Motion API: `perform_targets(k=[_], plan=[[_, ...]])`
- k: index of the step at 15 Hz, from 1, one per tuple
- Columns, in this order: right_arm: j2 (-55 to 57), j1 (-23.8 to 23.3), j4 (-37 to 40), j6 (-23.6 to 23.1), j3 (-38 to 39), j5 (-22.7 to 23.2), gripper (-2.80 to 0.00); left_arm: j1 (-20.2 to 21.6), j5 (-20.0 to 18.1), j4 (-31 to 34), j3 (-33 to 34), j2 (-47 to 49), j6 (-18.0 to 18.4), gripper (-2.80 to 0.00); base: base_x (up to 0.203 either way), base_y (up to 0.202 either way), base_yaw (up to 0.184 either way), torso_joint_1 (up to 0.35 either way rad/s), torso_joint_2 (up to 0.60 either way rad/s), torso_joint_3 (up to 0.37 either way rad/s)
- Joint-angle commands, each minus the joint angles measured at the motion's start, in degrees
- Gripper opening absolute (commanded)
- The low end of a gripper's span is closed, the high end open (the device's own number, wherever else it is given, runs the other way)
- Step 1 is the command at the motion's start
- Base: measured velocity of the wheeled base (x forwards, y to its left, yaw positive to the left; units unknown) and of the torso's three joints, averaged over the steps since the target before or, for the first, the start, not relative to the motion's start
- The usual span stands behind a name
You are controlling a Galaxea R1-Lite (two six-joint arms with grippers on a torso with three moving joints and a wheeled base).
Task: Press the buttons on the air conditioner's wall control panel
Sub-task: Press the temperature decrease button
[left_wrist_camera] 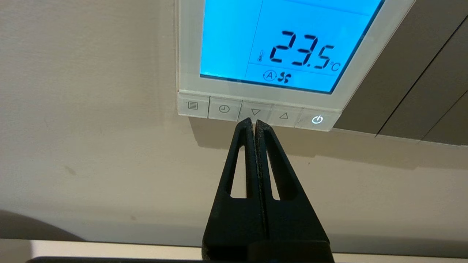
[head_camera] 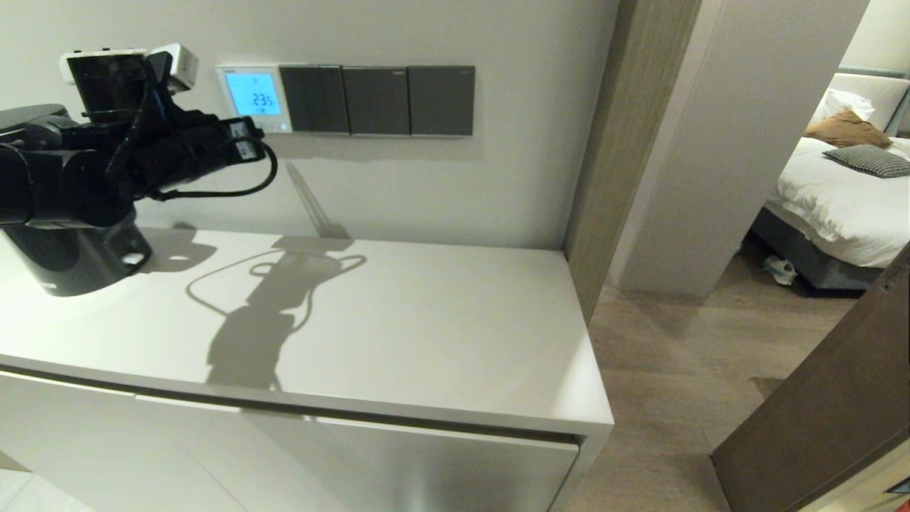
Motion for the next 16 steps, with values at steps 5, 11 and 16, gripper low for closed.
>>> perform_targets(k=[5,11,16], plan=[[0.08,0.02,0.02,0.02,0.09,0.01,-2.80,-0.14,-0.05,-0.13,-0.75,0.89,-0.06,-2.80,0.000,0.000,0.000,0.000,0.00,0.000],[0.08,0.02,0.02,0.02,0.09,0.01,-2.80,-0.10,-0.05,-0.22,-0.67,0.54,-0.16,-2.80,0.000,0.000,0.000,0.000,0.00,0.000],[0.08,0.02,0.02,0.02,0.09,0.01,-2.80,-0.14,0.03,-0.22,0.45,-0.51,-0.33,-2.80,0.000,0.000,0.000,0.000,0.00,0.000]])
